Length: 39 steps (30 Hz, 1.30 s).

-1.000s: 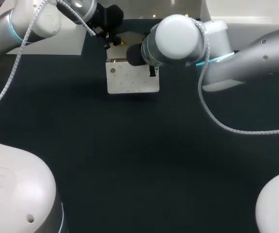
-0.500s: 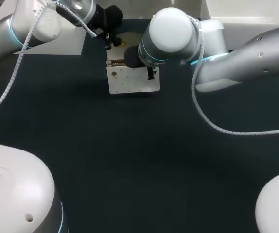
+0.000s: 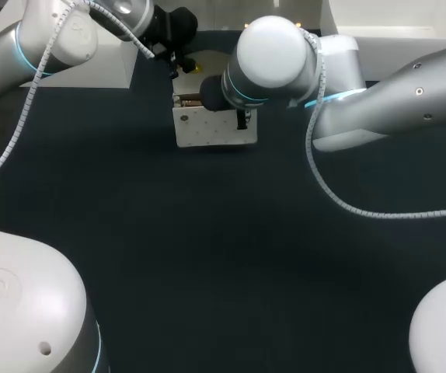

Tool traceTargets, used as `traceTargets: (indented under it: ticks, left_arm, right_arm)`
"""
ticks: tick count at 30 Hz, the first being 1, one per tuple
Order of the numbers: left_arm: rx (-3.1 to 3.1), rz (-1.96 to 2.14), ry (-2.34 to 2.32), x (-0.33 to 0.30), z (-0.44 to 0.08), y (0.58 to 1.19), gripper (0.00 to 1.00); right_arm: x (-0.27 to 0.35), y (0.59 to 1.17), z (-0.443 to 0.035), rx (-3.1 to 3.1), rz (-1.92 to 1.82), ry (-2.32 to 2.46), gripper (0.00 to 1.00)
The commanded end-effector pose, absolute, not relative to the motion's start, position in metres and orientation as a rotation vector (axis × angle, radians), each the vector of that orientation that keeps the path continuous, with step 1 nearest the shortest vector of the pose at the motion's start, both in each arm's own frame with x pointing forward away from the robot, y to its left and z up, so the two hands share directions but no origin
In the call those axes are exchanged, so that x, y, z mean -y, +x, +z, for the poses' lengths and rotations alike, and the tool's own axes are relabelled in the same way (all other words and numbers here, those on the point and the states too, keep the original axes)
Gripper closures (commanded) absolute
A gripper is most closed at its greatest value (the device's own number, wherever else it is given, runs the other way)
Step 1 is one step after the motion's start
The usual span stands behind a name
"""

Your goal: Pick up the bag, open it, inspect its contents, close it, and place it on the opposite side

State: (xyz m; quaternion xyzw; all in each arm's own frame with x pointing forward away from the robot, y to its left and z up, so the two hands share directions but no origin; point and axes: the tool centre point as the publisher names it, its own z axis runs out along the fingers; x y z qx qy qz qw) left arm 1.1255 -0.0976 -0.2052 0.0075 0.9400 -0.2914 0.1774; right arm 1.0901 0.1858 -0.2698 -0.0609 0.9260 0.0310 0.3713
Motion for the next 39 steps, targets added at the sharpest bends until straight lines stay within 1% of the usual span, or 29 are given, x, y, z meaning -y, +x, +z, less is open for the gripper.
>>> traceTargets:
  ticks: [1, 11, 34, 35, 37, 38, 39]
  left_arm:
    - [-2.654, -0.829, 0.030, 0.096, -0.202, 1.122, 1.00]
    - [-2.652, -0.856, 0.037, 0.099, -0.203, 1.120, 1.00]
    - [-2.779, -1.005, 0.108, 0.102, -0.207, 1.123, 1.00]
    - [-2.786, -1.006, 0.123, 0.103, -0.207, 1.122, 1.00]
    - [-2.797, -1.003, 0.137, 0.104, -0.209, 1.121, 1.00]
    - [-2.806, -1.001, 0.147, 0.105, -0.209, 1.121, 1.00]
    - [-2.813, -1.006, 0.152, 0.106, -0.210, 1.121, 1.00]
  right_arm:
    - [-0.186, 1.096, -0.271, -2.365, 0.076, -0.156, 1.00]
    - [-0.188, 1.107, -0.280, -2.384, 0.066, -0.159, 1.00]
    - [-0.185, 1.095, -0.318, -2.539, 0.092, -0.134, 1.00]
    - [-0.185, 1.095, -0.319, -2.541, 0.093, -0.133, 0.85]
    - [-0.186, 1.095, -0.321, -2.543, 0.095, -0.129, 0.63]
    - [-0.186, 1.095, -0.321, -2.544, 0.096, -0.125, 0.22]
    - [-0.186, 1.095, -0.322, -2.544, 0.094, -0.121, 0.00]
